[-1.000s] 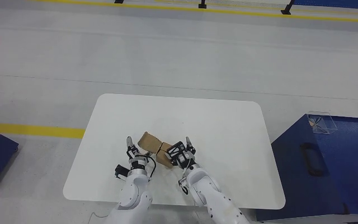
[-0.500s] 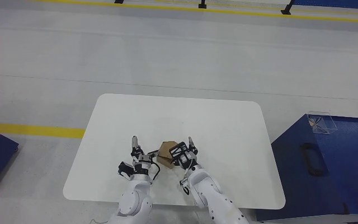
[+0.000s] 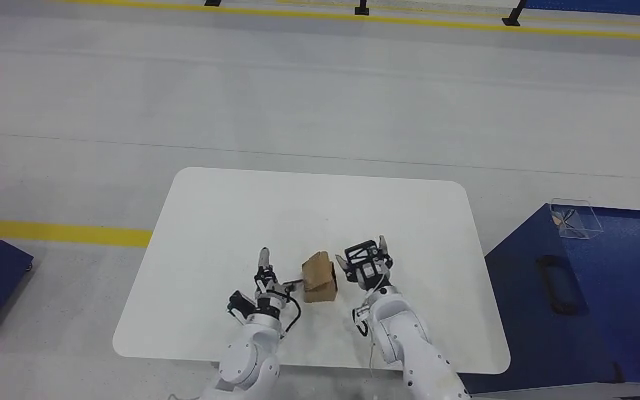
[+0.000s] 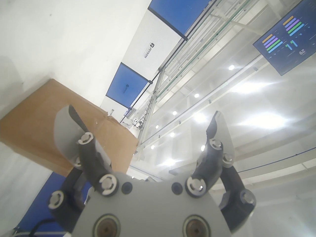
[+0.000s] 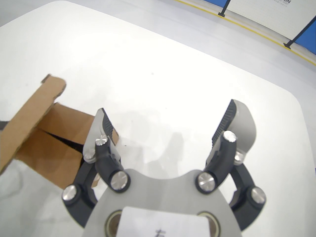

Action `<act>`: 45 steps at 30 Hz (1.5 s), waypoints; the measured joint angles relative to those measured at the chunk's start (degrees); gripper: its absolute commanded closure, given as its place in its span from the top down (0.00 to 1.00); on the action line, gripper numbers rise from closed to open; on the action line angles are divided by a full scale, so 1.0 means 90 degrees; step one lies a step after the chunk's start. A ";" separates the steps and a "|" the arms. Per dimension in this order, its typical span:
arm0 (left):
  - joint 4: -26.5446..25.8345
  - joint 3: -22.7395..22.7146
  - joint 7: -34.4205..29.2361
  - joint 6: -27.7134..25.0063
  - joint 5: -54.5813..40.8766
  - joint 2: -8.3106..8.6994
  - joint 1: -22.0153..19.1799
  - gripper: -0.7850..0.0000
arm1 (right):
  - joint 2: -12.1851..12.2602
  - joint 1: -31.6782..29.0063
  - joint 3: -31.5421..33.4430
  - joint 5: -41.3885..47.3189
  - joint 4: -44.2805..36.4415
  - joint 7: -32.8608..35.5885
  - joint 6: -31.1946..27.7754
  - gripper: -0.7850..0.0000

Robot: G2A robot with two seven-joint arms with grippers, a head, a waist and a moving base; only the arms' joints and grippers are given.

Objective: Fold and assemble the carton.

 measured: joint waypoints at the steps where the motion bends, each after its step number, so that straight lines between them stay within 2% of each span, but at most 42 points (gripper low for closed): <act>1: -0.0048 0.0038 -0.0032 0.0028 0.0042 -0.0002 0.0035 1.00 | 0.0015 -0.0042 0.0110 0.0091 -0.0061 -0.0019 -0.0029 1.00; 9: -0.0469 -0.0007 -0.0127 0.0258 0.0236 0.0025 0.0228 1.00 | 0.0050 -0.0209 0.0565 0.0840 -0.0344 -0.0015 -0.0167 1.00; 16: -0.1160 -0.0225 -0.0669 0.1287 0.1282 0.0202 0.0485 1.00 | 0.0058 -0.0192 0.0514 0.0605 -0.0231 0.0123 -0.0111 1.00; 19: -0.1441 -0.0349 -0.0491 0.1229 0.1476 0.0226 0.0600 1.00 | -0.0004 -0.0139 0.0374 0.0192 -0.0177 0.0102 0.0504 1.00; 21: -0.1394 -0.0339 -0.0496 0.1201 0.1459 0.0224 0.0595 1.00 | -0.0025 -0.0102 0.0364 0.0456 -0.0172 0.0223 0.0692 1.00; 29: -0.1394 -0.0319 -0.0542 0.1232 0.1491 0.0230 0.0578 1.00 | -0.0027 -0.0083 0.0373 0.0644 -0.0182 0.0318 0.0728 1.00; 33: -0.1498 -0.0284 -0.1384 0.1638 0.2475 0.0357 0.0429 1.00 | -0.0025 -0.0126 0.0390 0.0665 -0.0207 0.0253 0.0711 1.00; 38: -0.1748 -0.0469 -0.2461 0.2669 0.3905 0.0545 0.0143 1.00 | -0.0019 -0.0196 0.0436 0.0758 -0.0289 0.0248 0.0592 1.00; 41: -0.1687 -0.0507 -0.3117 0.3210 0.4541 0.0642 -0.0018 1.00 | -0.0021 -0.0183 0.0440 0.0820 -0.0285 0.0260 0.0533 1.00; 42: -0.1614 -0.0491 -0.3277 0.3373 0.4688 0.0659 -0.0089 0.93 | -0.0022 -0.0174 0.0435 0.0825 -0.0274 0.0264 0.0518 1.00; 44: -0.1447 -0.0423 -0.3547 0.3604 0.4822 0.0675 -0.0248 0.65 | -0.0026 -0.0151 0.0422 0.0835 -0.0245 0.0260 0.0506 1.00; 45: -0.1369 -0.0397 -0.3603 0.3638 0.4803 0.0675 -0.0302 0.66 | -0.0029 -0.0138 0.0415 0.0841 -0.0231 0.0255 0.0505 1.00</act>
